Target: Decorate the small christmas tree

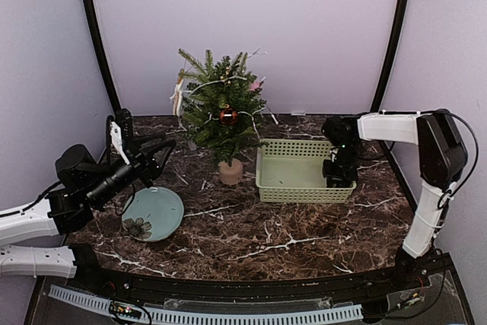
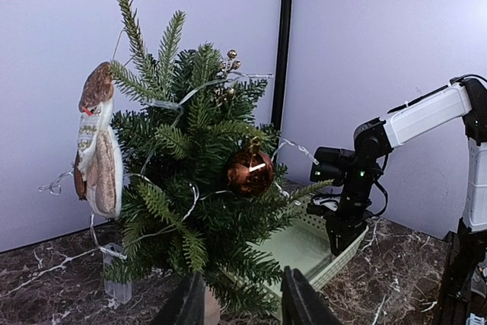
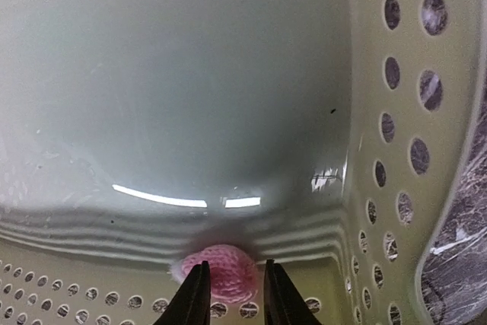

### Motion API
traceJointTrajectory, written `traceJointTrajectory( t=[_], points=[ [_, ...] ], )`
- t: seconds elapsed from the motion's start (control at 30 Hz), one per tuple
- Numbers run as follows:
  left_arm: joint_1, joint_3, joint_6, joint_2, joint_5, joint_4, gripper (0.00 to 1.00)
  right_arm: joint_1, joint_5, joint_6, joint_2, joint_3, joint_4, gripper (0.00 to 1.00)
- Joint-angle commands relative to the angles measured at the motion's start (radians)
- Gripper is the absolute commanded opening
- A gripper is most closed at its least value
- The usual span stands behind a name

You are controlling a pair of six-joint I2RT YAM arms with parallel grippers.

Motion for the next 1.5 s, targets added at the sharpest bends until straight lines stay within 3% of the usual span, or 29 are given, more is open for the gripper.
traceJointTrajectory(
  t=[0.0, 0.27, 0.5, 0.83, 1.07, 1.47],
  points=[
    [0.001, -0.023, 0.0, -0.041, -0.023, 0.02, 0.38, -0.027, -0.094, -0.016, 0.041, 0.009, -0.033, 0.28],
    [0.001, -0.032, 0.004, -0.044, -0.037, 0.03, 0.38, -0.027, -0.142, -0.047, 0.088, 0.007, -0.058, 0.27],
    [0.002, -0.03, 0.003, -0.045, -0.041, 0.025, 0.39, -0.027, -0.173, -0.041, 0.064, 0.022, -0.043, 0.0],
    [0.002, -0.001, -0.012, -0.022, -0.037, 0.009, 0.39, -0.028, -0.088, -0.071, -0.073, 0.146, -0.049, 0.0],
    [0.002, 0.031, -0.026, -0.013, -0.052, -0.034, 0.39, -0.028, -0.059, -0.093, -0.187, 0.121, 0.014, 0.0],
    [0.001, 0.068, -0.052, 0.033, -0.066, -0.075, 0.4, 0.017, -0.115, -0.112, -0.431, 0.113, 0.302, 0.0]
  ],
)
